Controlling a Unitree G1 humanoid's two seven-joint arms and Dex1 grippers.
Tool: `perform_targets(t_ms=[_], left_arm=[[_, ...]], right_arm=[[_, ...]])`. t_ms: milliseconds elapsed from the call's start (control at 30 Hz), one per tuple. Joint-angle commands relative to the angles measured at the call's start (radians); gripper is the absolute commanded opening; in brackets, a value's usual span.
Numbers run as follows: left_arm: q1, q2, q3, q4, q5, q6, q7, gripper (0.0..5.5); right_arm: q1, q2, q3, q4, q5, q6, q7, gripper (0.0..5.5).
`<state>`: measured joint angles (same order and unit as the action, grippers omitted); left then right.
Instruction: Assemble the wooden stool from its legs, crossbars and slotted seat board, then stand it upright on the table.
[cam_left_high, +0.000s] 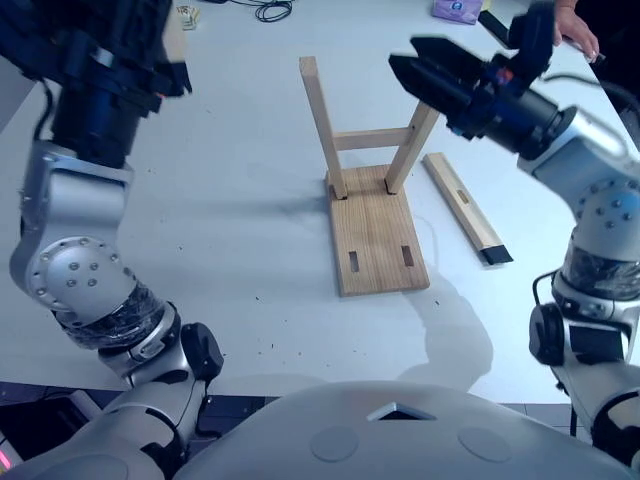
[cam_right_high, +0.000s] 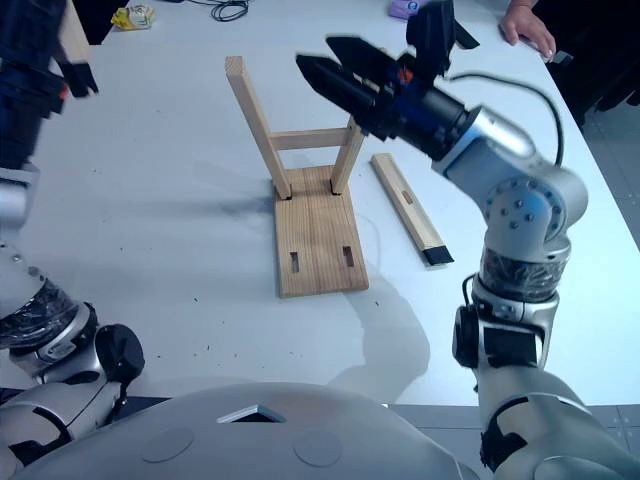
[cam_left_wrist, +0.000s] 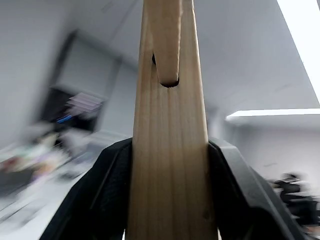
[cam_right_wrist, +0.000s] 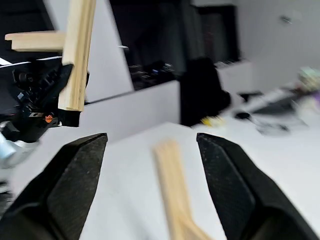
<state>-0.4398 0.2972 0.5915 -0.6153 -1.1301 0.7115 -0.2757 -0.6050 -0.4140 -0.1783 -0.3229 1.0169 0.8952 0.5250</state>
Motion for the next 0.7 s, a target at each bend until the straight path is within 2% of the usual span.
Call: perform_targets(t_ms=[33,200,433,700], left_arm=[[-0.047,0.079,-0.014,-0.016,-0.234,-0.021,-0.032,2.03],[-0.004,0.141,-0.111,-0.018,-0.369,0.003,-0.074,2.03],[0.124,0.175,-0.273,-0.003,-0.318,0.029,-0.249,2.03],[0.146,0.213,-0.297,0.081,-0.212,-0.017,-0.397,2.03]], right_arm=[[-0.106,-0.007,-0.043,0.004,0.127,0.056,-0.034,3.49],[-0.204,-0.002,-0.059,0.058,0.269,0.107,-0.07,4.07],[-0.28,0.006,-0.023,0.158,0.419,0.203,-0.084,4.99],[-0.286,-0.054,-0.017,0.258,0.56,0.312,0.019,5.04]])
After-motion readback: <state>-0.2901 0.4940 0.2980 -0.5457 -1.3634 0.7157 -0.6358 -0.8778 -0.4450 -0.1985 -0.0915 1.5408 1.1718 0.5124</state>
